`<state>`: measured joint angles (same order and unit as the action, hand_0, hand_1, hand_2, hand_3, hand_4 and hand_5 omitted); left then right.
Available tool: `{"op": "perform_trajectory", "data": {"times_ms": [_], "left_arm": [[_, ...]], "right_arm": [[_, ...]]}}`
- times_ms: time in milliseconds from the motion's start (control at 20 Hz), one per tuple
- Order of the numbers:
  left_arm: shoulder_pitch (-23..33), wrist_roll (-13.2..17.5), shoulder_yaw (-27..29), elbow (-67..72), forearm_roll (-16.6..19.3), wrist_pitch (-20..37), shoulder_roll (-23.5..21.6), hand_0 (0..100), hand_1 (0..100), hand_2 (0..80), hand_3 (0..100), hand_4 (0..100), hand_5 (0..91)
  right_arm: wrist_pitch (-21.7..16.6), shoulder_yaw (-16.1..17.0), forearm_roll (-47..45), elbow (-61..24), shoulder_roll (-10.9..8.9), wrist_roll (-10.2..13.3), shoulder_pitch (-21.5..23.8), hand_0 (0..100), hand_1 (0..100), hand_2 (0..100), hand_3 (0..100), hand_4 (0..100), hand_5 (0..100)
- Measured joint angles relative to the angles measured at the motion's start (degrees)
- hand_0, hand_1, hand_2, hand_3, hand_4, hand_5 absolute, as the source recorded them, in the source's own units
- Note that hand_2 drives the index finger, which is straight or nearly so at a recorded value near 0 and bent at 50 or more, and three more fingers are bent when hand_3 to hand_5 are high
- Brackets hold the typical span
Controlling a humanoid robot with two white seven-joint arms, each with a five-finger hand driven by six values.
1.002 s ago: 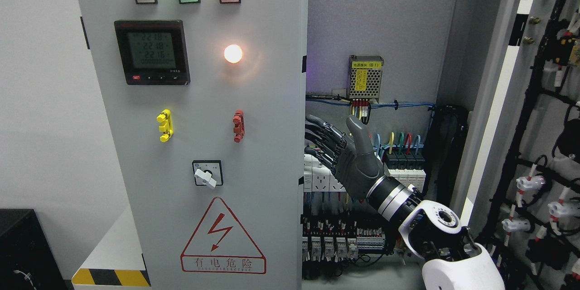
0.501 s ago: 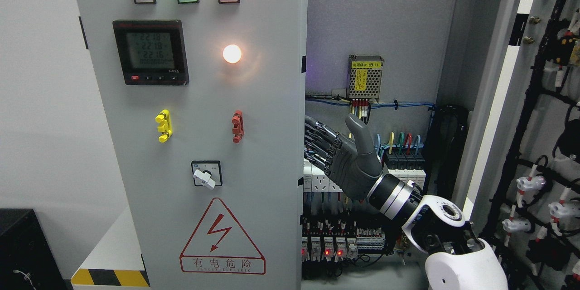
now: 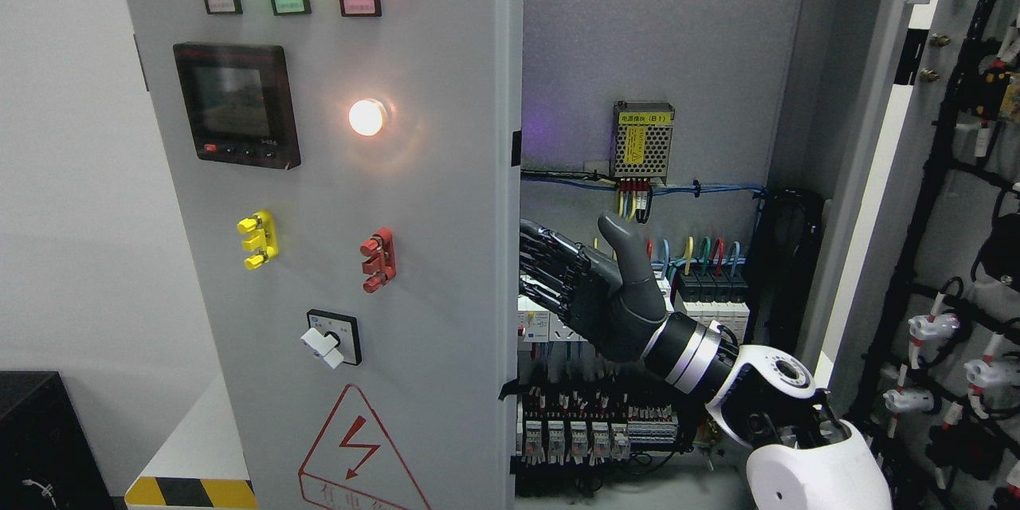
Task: Open door with both hands
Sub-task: 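Pull the closed door's edge open with the right hand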
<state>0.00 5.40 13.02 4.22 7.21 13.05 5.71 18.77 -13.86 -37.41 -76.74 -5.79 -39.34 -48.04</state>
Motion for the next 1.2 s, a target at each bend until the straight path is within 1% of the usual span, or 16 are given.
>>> {"op": "perform_trajectory", "data": {"times_ms": [100, 250, 401, 651, 751, 1052, 1202], "left_arm": [[0.00, 0.00, 0.00, 0.00, 0.00, -0.06, 0.00, 0, 0, 0.0, 0, 0, 0.0], [0.00, 0.00, 0.00, 0.00, 0.00, -0.08, 0.00, 0, 0, 0.0, 0, 0, 0.0], [0.00, 0.00, 0.00, 0.00, 0.00, -0.09, 0.00, 0, 0, 0.0, 0, 0, 0.0], [0.00, 0.00, 0.00, 0.00, 0.00, -0.10, 0.00, 0, 0, 0.0, 0, 0, 0.0], [0.00, 0.00, 0.00, 0.00, 0.00, -0.11, 0.00, 0, 0, 0.0, 0, 0, 0.0], [0.00, 0.00, 0.01, 0.00, 0.00, -0.11, 0.00, 0, 0, 0.0, 0, 0, 0.0], [0.00, 0.00, 0.00, 0.00, 0.00, -0.11, 0.00, 0, 0, 0.0, 0, 0, 0.0]], "right_arm": [[0.09, -0.18, -0.06, -0.99, 0.02, -0.64, 0.89, 0, 0, 0, 0, 0, 0], [0.15, -1.17, -0.10, -3.46, 0.04, -3.09, 3.27, 0, 0, 0, 0, 0, 0], [0.15, -2.81, -0.10, -6.26, 0.03, -4.13, 6.07, 0, 0, 0, 0, 0, 0], [0.52, -7.25, 0.29, -11.20, 0.01, -4.39, 11.36, 0, 0, 0, 0, 0, 0], [1.40, -8.82, 0.43, -12.75, 0.06, -4.41, 13.13, 0, 0, 0, 0, 0, 0], [2.21, -12.48, 0.60, -16.09, 0.57, -4.54, 16.98, 0, 0, 0, 0, 0, 0], [2.38, -14.06, 0.73, -17.23, 1.53, -4.29, 18.03, 0, 0, 0, 0, 0, 0]]}}
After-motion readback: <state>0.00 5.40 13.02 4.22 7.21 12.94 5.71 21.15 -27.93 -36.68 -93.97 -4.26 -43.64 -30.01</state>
